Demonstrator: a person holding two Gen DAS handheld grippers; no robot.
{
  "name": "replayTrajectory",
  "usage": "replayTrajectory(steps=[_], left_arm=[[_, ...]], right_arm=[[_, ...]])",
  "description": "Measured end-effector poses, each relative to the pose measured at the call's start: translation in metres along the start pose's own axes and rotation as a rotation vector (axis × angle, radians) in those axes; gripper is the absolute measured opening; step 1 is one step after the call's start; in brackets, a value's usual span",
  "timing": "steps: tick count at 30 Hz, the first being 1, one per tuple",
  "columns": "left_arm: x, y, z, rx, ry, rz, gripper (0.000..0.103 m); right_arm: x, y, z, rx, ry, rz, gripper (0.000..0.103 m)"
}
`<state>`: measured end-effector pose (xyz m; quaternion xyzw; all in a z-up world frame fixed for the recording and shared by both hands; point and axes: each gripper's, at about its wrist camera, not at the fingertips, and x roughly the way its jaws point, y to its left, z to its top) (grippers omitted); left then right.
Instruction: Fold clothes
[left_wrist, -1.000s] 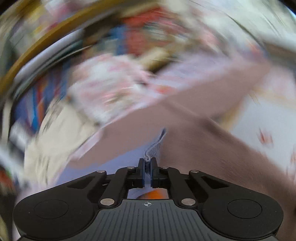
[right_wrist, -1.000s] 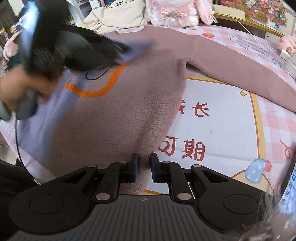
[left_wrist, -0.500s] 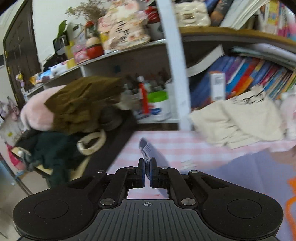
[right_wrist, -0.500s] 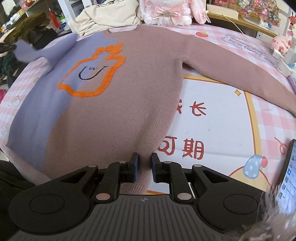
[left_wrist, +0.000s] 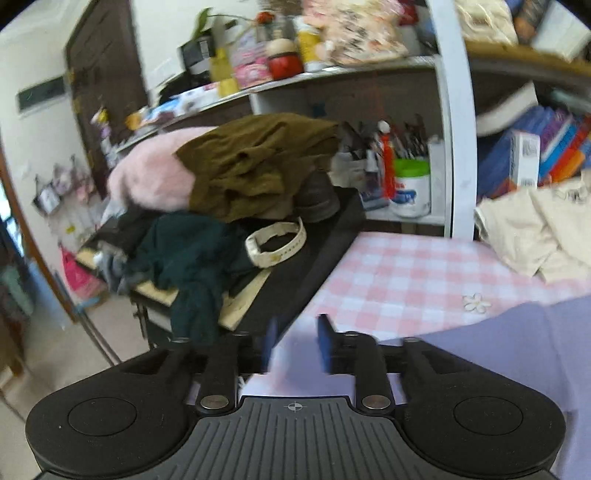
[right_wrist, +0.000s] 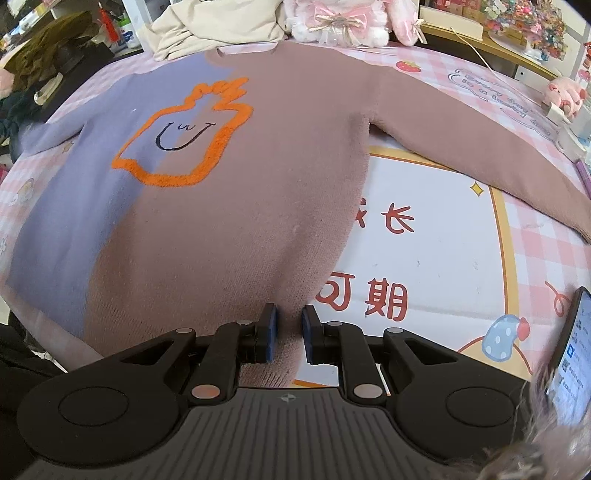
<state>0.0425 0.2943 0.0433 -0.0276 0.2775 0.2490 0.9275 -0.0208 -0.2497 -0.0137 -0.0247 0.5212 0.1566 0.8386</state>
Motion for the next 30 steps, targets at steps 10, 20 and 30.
replayTrajectory(steps=[10, 20, 30], left_arm=[[-0.037, -0.081, -0.081, 0.058, 0.312, -0.457, 0.032], [-0.025, -0.124, -0.088, 0.111, 0.374, -0.491, 0.031], [-0.019, -0.135, -0.083, 0.164, 0.37, -0.466, 0.005]], right_arm=[[-0.001, -0.001, -0.002, -0.009, -0.02, 0.009, 0.015], [-0.001, 0.004, -0.007, -0.039, -0.077, -0.034, 0.015], [0.0, 0.005, -0.006, -0.026, -0.063, -0.033, 0.015]])
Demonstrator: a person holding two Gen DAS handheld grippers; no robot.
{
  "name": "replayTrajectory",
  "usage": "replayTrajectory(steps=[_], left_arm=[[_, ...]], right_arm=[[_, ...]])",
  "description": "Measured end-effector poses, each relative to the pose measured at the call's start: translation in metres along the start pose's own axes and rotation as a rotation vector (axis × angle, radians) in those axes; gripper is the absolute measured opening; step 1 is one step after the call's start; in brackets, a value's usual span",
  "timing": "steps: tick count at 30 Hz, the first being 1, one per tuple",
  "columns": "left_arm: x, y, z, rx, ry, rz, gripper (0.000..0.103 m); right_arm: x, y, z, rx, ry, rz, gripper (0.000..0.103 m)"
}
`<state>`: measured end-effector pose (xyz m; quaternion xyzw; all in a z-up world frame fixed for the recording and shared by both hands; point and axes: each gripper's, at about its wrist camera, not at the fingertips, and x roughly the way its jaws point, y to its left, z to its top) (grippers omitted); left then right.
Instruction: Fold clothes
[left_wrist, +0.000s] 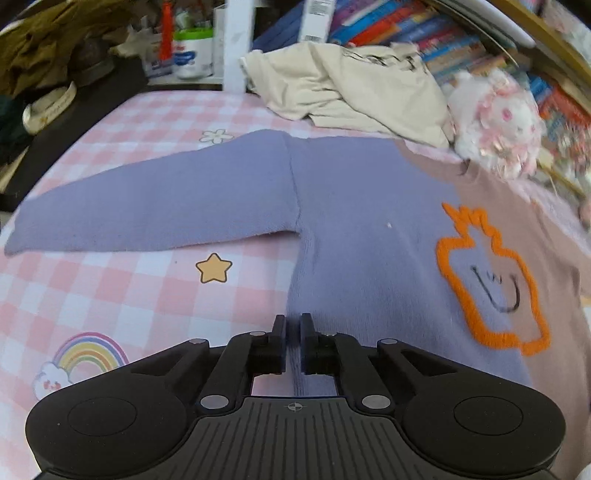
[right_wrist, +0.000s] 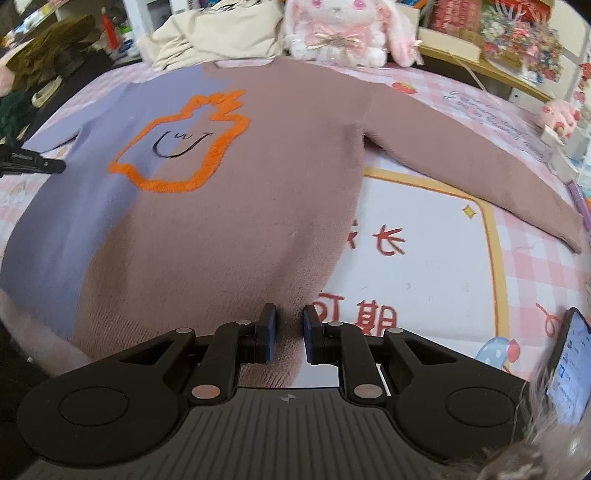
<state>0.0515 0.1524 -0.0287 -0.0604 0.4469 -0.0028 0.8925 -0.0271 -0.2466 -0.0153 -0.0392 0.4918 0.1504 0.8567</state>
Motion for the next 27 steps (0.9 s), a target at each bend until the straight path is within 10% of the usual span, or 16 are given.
replayTrajectory(steps=[20, 27], left_arm=[[-0.003, -0.009, 0.004, 0.03, -0.033, 0.04, 0.011], [-0.029, -0.032, -0.001, 0.043, -0.142, 0.026, 0.074]], right_arm=[[0.001, -0.005, 0.001, 0.015, -0.011, 0.013, 0.025], [-0.004, -0.012, 0.001, 0.014, -0.046, -0.011, 0.054]])
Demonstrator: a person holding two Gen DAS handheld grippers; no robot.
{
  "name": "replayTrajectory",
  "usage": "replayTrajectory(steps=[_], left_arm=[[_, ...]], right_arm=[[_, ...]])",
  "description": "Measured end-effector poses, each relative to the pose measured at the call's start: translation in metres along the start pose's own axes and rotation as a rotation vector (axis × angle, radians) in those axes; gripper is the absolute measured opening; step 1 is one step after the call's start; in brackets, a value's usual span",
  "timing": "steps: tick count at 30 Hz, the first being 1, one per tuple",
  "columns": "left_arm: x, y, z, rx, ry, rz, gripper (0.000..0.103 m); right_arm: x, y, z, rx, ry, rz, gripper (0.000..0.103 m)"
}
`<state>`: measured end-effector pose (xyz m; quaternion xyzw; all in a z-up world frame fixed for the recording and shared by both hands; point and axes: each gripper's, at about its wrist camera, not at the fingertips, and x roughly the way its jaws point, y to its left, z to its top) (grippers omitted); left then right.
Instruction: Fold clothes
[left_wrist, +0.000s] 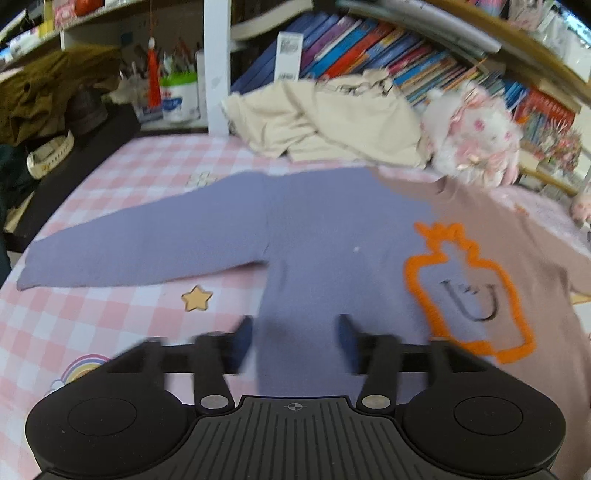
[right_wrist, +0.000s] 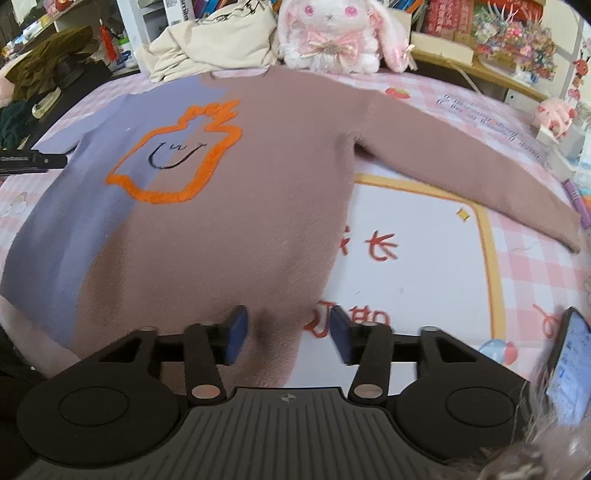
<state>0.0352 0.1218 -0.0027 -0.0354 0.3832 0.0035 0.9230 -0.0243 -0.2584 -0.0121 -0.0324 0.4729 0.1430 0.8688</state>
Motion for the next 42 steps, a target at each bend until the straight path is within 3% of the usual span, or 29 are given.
replayTrajectory(steps=[2, 3, 9, 15, 23, 26, 29, 32, 37, 42], left_arm=[[-0.006, -0.01, -0.001, 0.023, -0.028, 0.008, 0.082], [-0.008, -0.016, -0.002, 0.035, -0.033, 0.014, 0.086], [-0.015, -0.05, -0.016, 0.118, -0.024, 0.033, 0.089], [-0.024, -0.078, -0.03, 0.146, -0.005, 0.047, 0.091], [-0.04, -0.118, -0.055, 0.2, 0.012, 0.102, 0.092], [-0.047, -0.13, -0.066, 0.219, 0.025, 0.13, 0.092], [-0.053, -0.142, -0.076, 0.239, 0.025, 0.183, 0.092], [-0.059, -0.149, -0.082, 0.254, 0.018, 0.244, 0.092], [-0.067, -0.152, -0.087, 0.24, 0.024, 0.259, 0.093], [-0.07, -0.155, -0.089, 0.229, 0.013, 0.278, 0.096]], right_arm=[[-0.002, -0.004, 0.002, 0.004, -0.022, -0.014, 0.069], [-0.002, -0.007, 0.003, 0.007, -0.03, -0.019, 0.072], [-0.005, -0.035, 0.009, 0.069, -0.068, -0.061, 0.084], [-0.006, -0.093, 0.017, 0.255, -0.09, -0.107, 0.085], [-0.013, -0.176, 0.026, 0.399, -0.128, -0.17, 0.085], [-0.016, -0.207, 0.028, 0.459, -0.146, -0.169, 0.079], [-0.016, -0.236, 0.031, 0.513, -0.153, -0.196, 0.058], [-0.011, -0.26, 0.031, 0.569, -0.137, -0.23, 0.053], [0.0, -0.281, 0.033, 0.599, -0.101, -0.237, 0.048], [0.009, -0.283, 0.038, 0.589, -0.102, -0.234, 0.037]])
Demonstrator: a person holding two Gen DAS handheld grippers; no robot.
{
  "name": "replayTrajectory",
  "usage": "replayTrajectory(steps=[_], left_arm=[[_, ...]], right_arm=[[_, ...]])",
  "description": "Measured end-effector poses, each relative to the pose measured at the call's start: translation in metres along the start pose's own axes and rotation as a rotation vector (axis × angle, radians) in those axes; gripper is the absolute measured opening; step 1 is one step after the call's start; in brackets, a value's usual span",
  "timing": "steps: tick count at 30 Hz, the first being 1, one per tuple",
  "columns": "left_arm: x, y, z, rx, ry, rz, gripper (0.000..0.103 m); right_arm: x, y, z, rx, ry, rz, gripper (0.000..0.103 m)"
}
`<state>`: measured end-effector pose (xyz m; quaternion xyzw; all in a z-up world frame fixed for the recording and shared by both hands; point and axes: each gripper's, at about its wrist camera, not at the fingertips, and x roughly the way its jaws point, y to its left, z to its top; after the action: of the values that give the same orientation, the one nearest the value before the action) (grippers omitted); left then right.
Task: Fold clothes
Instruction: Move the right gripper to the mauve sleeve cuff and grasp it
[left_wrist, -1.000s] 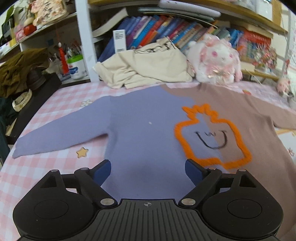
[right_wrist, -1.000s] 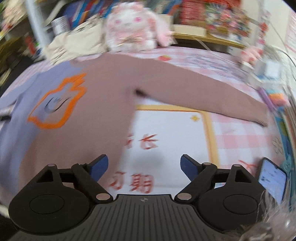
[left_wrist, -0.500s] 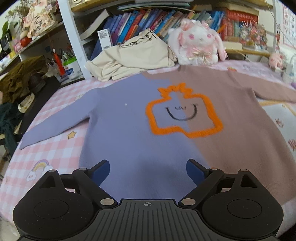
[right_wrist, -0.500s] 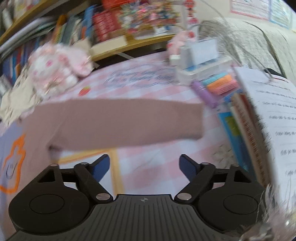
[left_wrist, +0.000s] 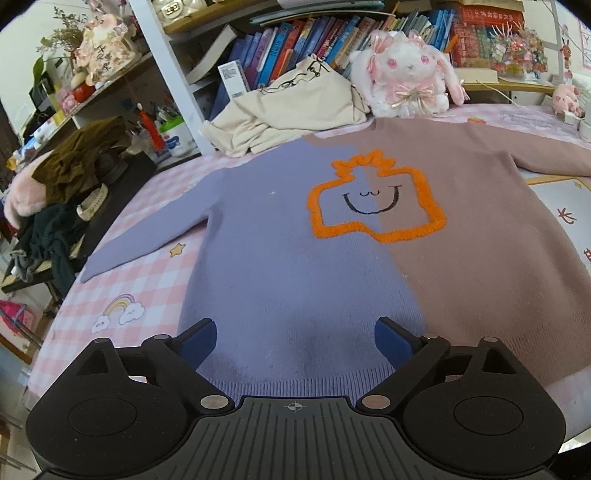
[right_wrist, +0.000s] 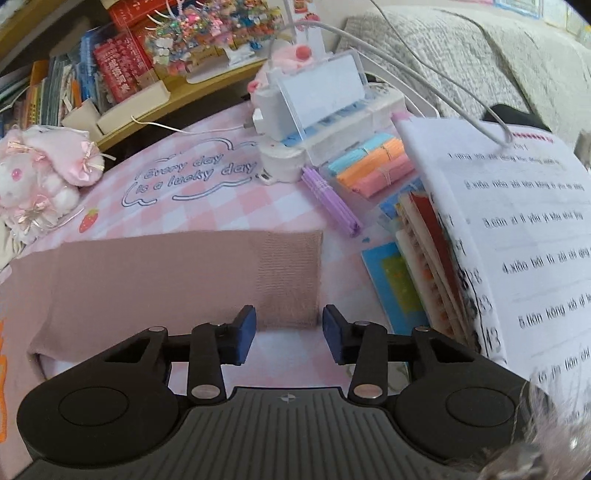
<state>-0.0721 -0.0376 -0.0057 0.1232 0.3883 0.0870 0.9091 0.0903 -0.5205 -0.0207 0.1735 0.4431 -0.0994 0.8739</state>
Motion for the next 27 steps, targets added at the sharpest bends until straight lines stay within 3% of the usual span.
replayTrajectory(steps=[7, 10, 12, 17, 21, 24, 27], left_arm=[[0.0, -0.006, 0.003, 0.024, -0.007, -0.008, 0.096], [0.001, -0.009, 0.005, 0.036, -0.008, -0.012, 0.096], [0.001, -0.012, 0.005, 0.046, -0.009, -0.013, 0.096], [-0.001, -0.014, 0.005, 0.066, -0.016, -0.013, 0.096], [0.0, -0.013, 0.003, 0.065, -0.008, -0.013, 0.096], [0.0, -0.013, 0.003, 0.064, -0.006, -0.013, 0.096], [0.0, -0.012, 0.003, 0.062, -0.008, -0.012, 0.096]], right_arm=[[0.004, 0.006, 0.003, -0.047, -0.01, -0.02, 0.025], [0.005, 0.003, 0.004, -0.032, -0.008, 0.015, 0.013], [0.002, 0.0, 0.004, 0.007, -0.023, 0.048, 0.011], [-0.008, -0.005, 0.006, 0.07, -0.087, 0.138, 0.011], [-0.003, -0.004, 0.01, 0.083, -0.067, 0.139, 0.012], [0.003, -0.006, 0.01, 0.113, -0.035, 0.128, 0.02], [0.009, -0.009, 0.009, 0.136, -0.003, 0.115, 0.022]])
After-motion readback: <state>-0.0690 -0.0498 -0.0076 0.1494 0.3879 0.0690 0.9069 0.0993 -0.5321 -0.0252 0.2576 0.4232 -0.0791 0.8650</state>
